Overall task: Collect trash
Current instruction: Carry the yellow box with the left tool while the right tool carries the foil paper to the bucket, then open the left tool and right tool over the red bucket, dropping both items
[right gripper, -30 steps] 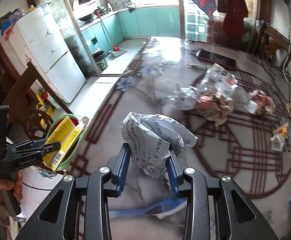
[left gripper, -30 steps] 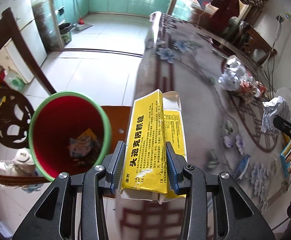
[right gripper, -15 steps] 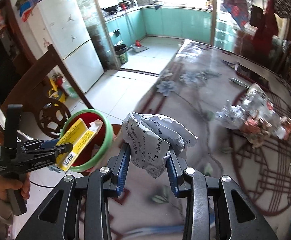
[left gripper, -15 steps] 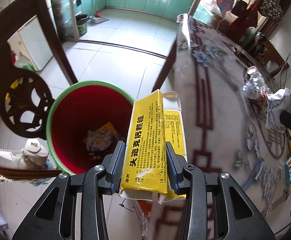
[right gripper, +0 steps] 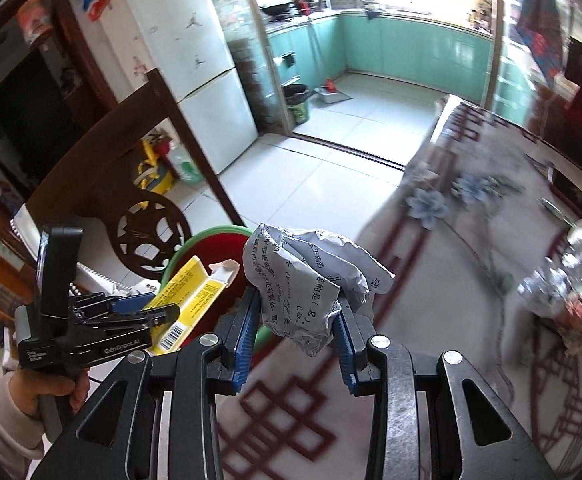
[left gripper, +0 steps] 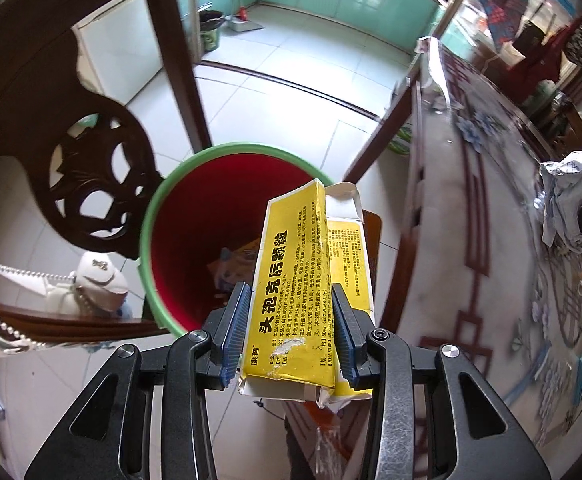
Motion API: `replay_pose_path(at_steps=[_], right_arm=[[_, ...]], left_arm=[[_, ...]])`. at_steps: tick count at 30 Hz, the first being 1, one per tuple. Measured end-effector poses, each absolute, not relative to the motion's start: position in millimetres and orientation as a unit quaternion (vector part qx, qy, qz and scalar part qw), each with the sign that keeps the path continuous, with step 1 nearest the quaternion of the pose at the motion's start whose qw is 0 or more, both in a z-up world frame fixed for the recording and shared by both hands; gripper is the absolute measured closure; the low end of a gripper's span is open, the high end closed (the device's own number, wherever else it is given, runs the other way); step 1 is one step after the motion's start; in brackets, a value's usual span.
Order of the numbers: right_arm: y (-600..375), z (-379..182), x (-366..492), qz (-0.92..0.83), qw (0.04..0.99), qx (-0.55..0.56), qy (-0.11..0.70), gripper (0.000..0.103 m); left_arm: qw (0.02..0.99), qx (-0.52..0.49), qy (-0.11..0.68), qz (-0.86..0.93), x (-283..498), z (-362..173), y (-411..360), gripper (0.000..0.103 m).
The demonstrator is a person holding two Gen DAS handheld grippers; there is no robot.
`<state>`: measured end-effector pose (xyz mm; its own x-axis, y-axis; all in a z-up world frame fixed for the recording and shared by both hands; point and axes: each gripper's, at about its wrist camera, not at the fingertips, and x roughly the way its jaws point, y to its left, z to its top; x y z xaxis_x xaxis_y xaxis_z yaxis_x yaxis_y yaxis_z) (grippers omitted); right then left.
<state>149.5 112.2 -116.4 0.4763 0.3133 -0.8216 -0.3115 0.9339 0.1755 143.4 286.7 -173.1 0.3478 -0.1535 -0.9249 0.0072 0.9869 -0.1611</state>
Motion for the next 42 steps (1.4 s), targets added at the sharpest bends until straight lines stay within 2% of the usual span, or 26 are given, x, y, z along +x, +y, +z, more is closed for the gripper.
replay_pose_path(at_steps=[17,39,41,42], right_arm=[[173.3,-128.5,183.0,0.238,0.839,-0.025,0.489,0.070],[191.4,-148.6,193.3,0.265,0.819,-0.013,0.508,0.070],[192.7,-149.8,193.1,0.267,0.819,-0.013,0.508,0.070],[193.4,-150.5,193.5,0.270,0.818,-0.013,0.508,0.070]], left_arm=[[0.800,-0.092,0.593,0.015,153.6,-201.2,328.1,0.065],[0.782,-0.082,0.616,0.043,169.5,-228.0,327.9,0.065],[0.785,-0.084,0.611,0.049,167.9,-224.4,330.1,0.064],[0.788,-0.086,0.607,0.057,166.5,-220.4,332.4,0.057]])
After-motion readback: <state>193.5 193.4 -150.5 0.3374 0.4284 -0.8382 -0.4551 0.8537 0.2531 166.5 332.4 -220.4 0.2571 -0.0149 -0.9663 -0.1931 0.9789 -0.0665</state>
